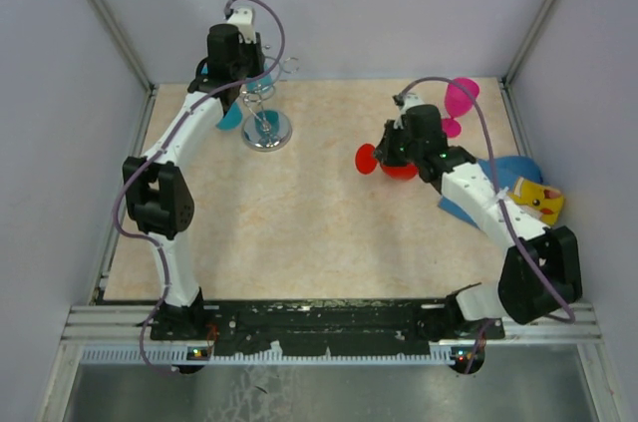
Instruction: Take the wine glass off the wine glass rack
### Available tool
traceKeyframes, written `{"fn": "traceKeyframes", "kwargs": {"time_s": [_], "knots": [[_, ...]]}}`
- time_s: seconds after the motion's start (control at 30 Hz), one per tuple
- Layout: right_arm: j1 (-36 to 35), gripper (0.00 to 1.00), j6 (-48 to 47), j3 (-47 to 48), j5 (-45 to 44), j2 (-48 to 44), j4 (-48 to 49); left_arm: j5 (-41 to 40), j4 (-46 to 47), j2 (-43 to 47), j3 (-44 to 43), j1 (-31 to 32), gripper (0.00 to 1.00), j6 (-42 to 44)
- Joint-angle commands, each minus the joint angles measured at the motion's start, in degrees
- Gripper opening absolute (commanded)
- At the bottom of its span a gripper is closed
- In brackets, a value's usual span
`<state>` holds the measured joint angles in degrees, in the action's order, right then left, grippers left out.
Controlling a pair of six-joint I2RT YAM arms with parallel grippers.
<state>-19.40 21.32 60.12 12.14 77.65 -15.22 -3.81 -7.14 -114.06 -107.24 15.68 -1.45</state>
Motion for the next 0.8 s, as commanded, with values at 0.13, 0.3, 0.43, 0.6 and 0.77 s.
{"fn": "traceKeyframes", "kwargs": {"time_s": [0.13, 0.3, 0.43, 0.6, 0.77], "knots": [[-12.7, 0.00, -10.1, 7.3, -39.2, 8.8, -8.3, -0.3, 2.8, 2.4, -0.1, 0.6, 0.20, 1.0], [-14.6, 0.00, -10.7, 7.5, -52.8, 13.1, -10.2, -0.2, 2.6, 3.2, 0.0, 0.6, 0.02, 0.5], [-16.2, 0.00, -12.0, 8.3, -62.4, 16.4, -11.7, -0.2, 1.9, 3.5, -0.1, 0.6, 0.00, 0.0], [-17.9, 0.00, -13.1, 9.9, -69.4, 22.3, -13.9, 0.0, 0.7, 4.0, 0.1, 0.8, 0.00, -0.2], [-18.7, 0.00, -14.8, 10.2, -77.6, 26.8, -14.5, -0.1, 0.6, 4.9, 0.9, 0.8, 0.00, -0.1]]}}
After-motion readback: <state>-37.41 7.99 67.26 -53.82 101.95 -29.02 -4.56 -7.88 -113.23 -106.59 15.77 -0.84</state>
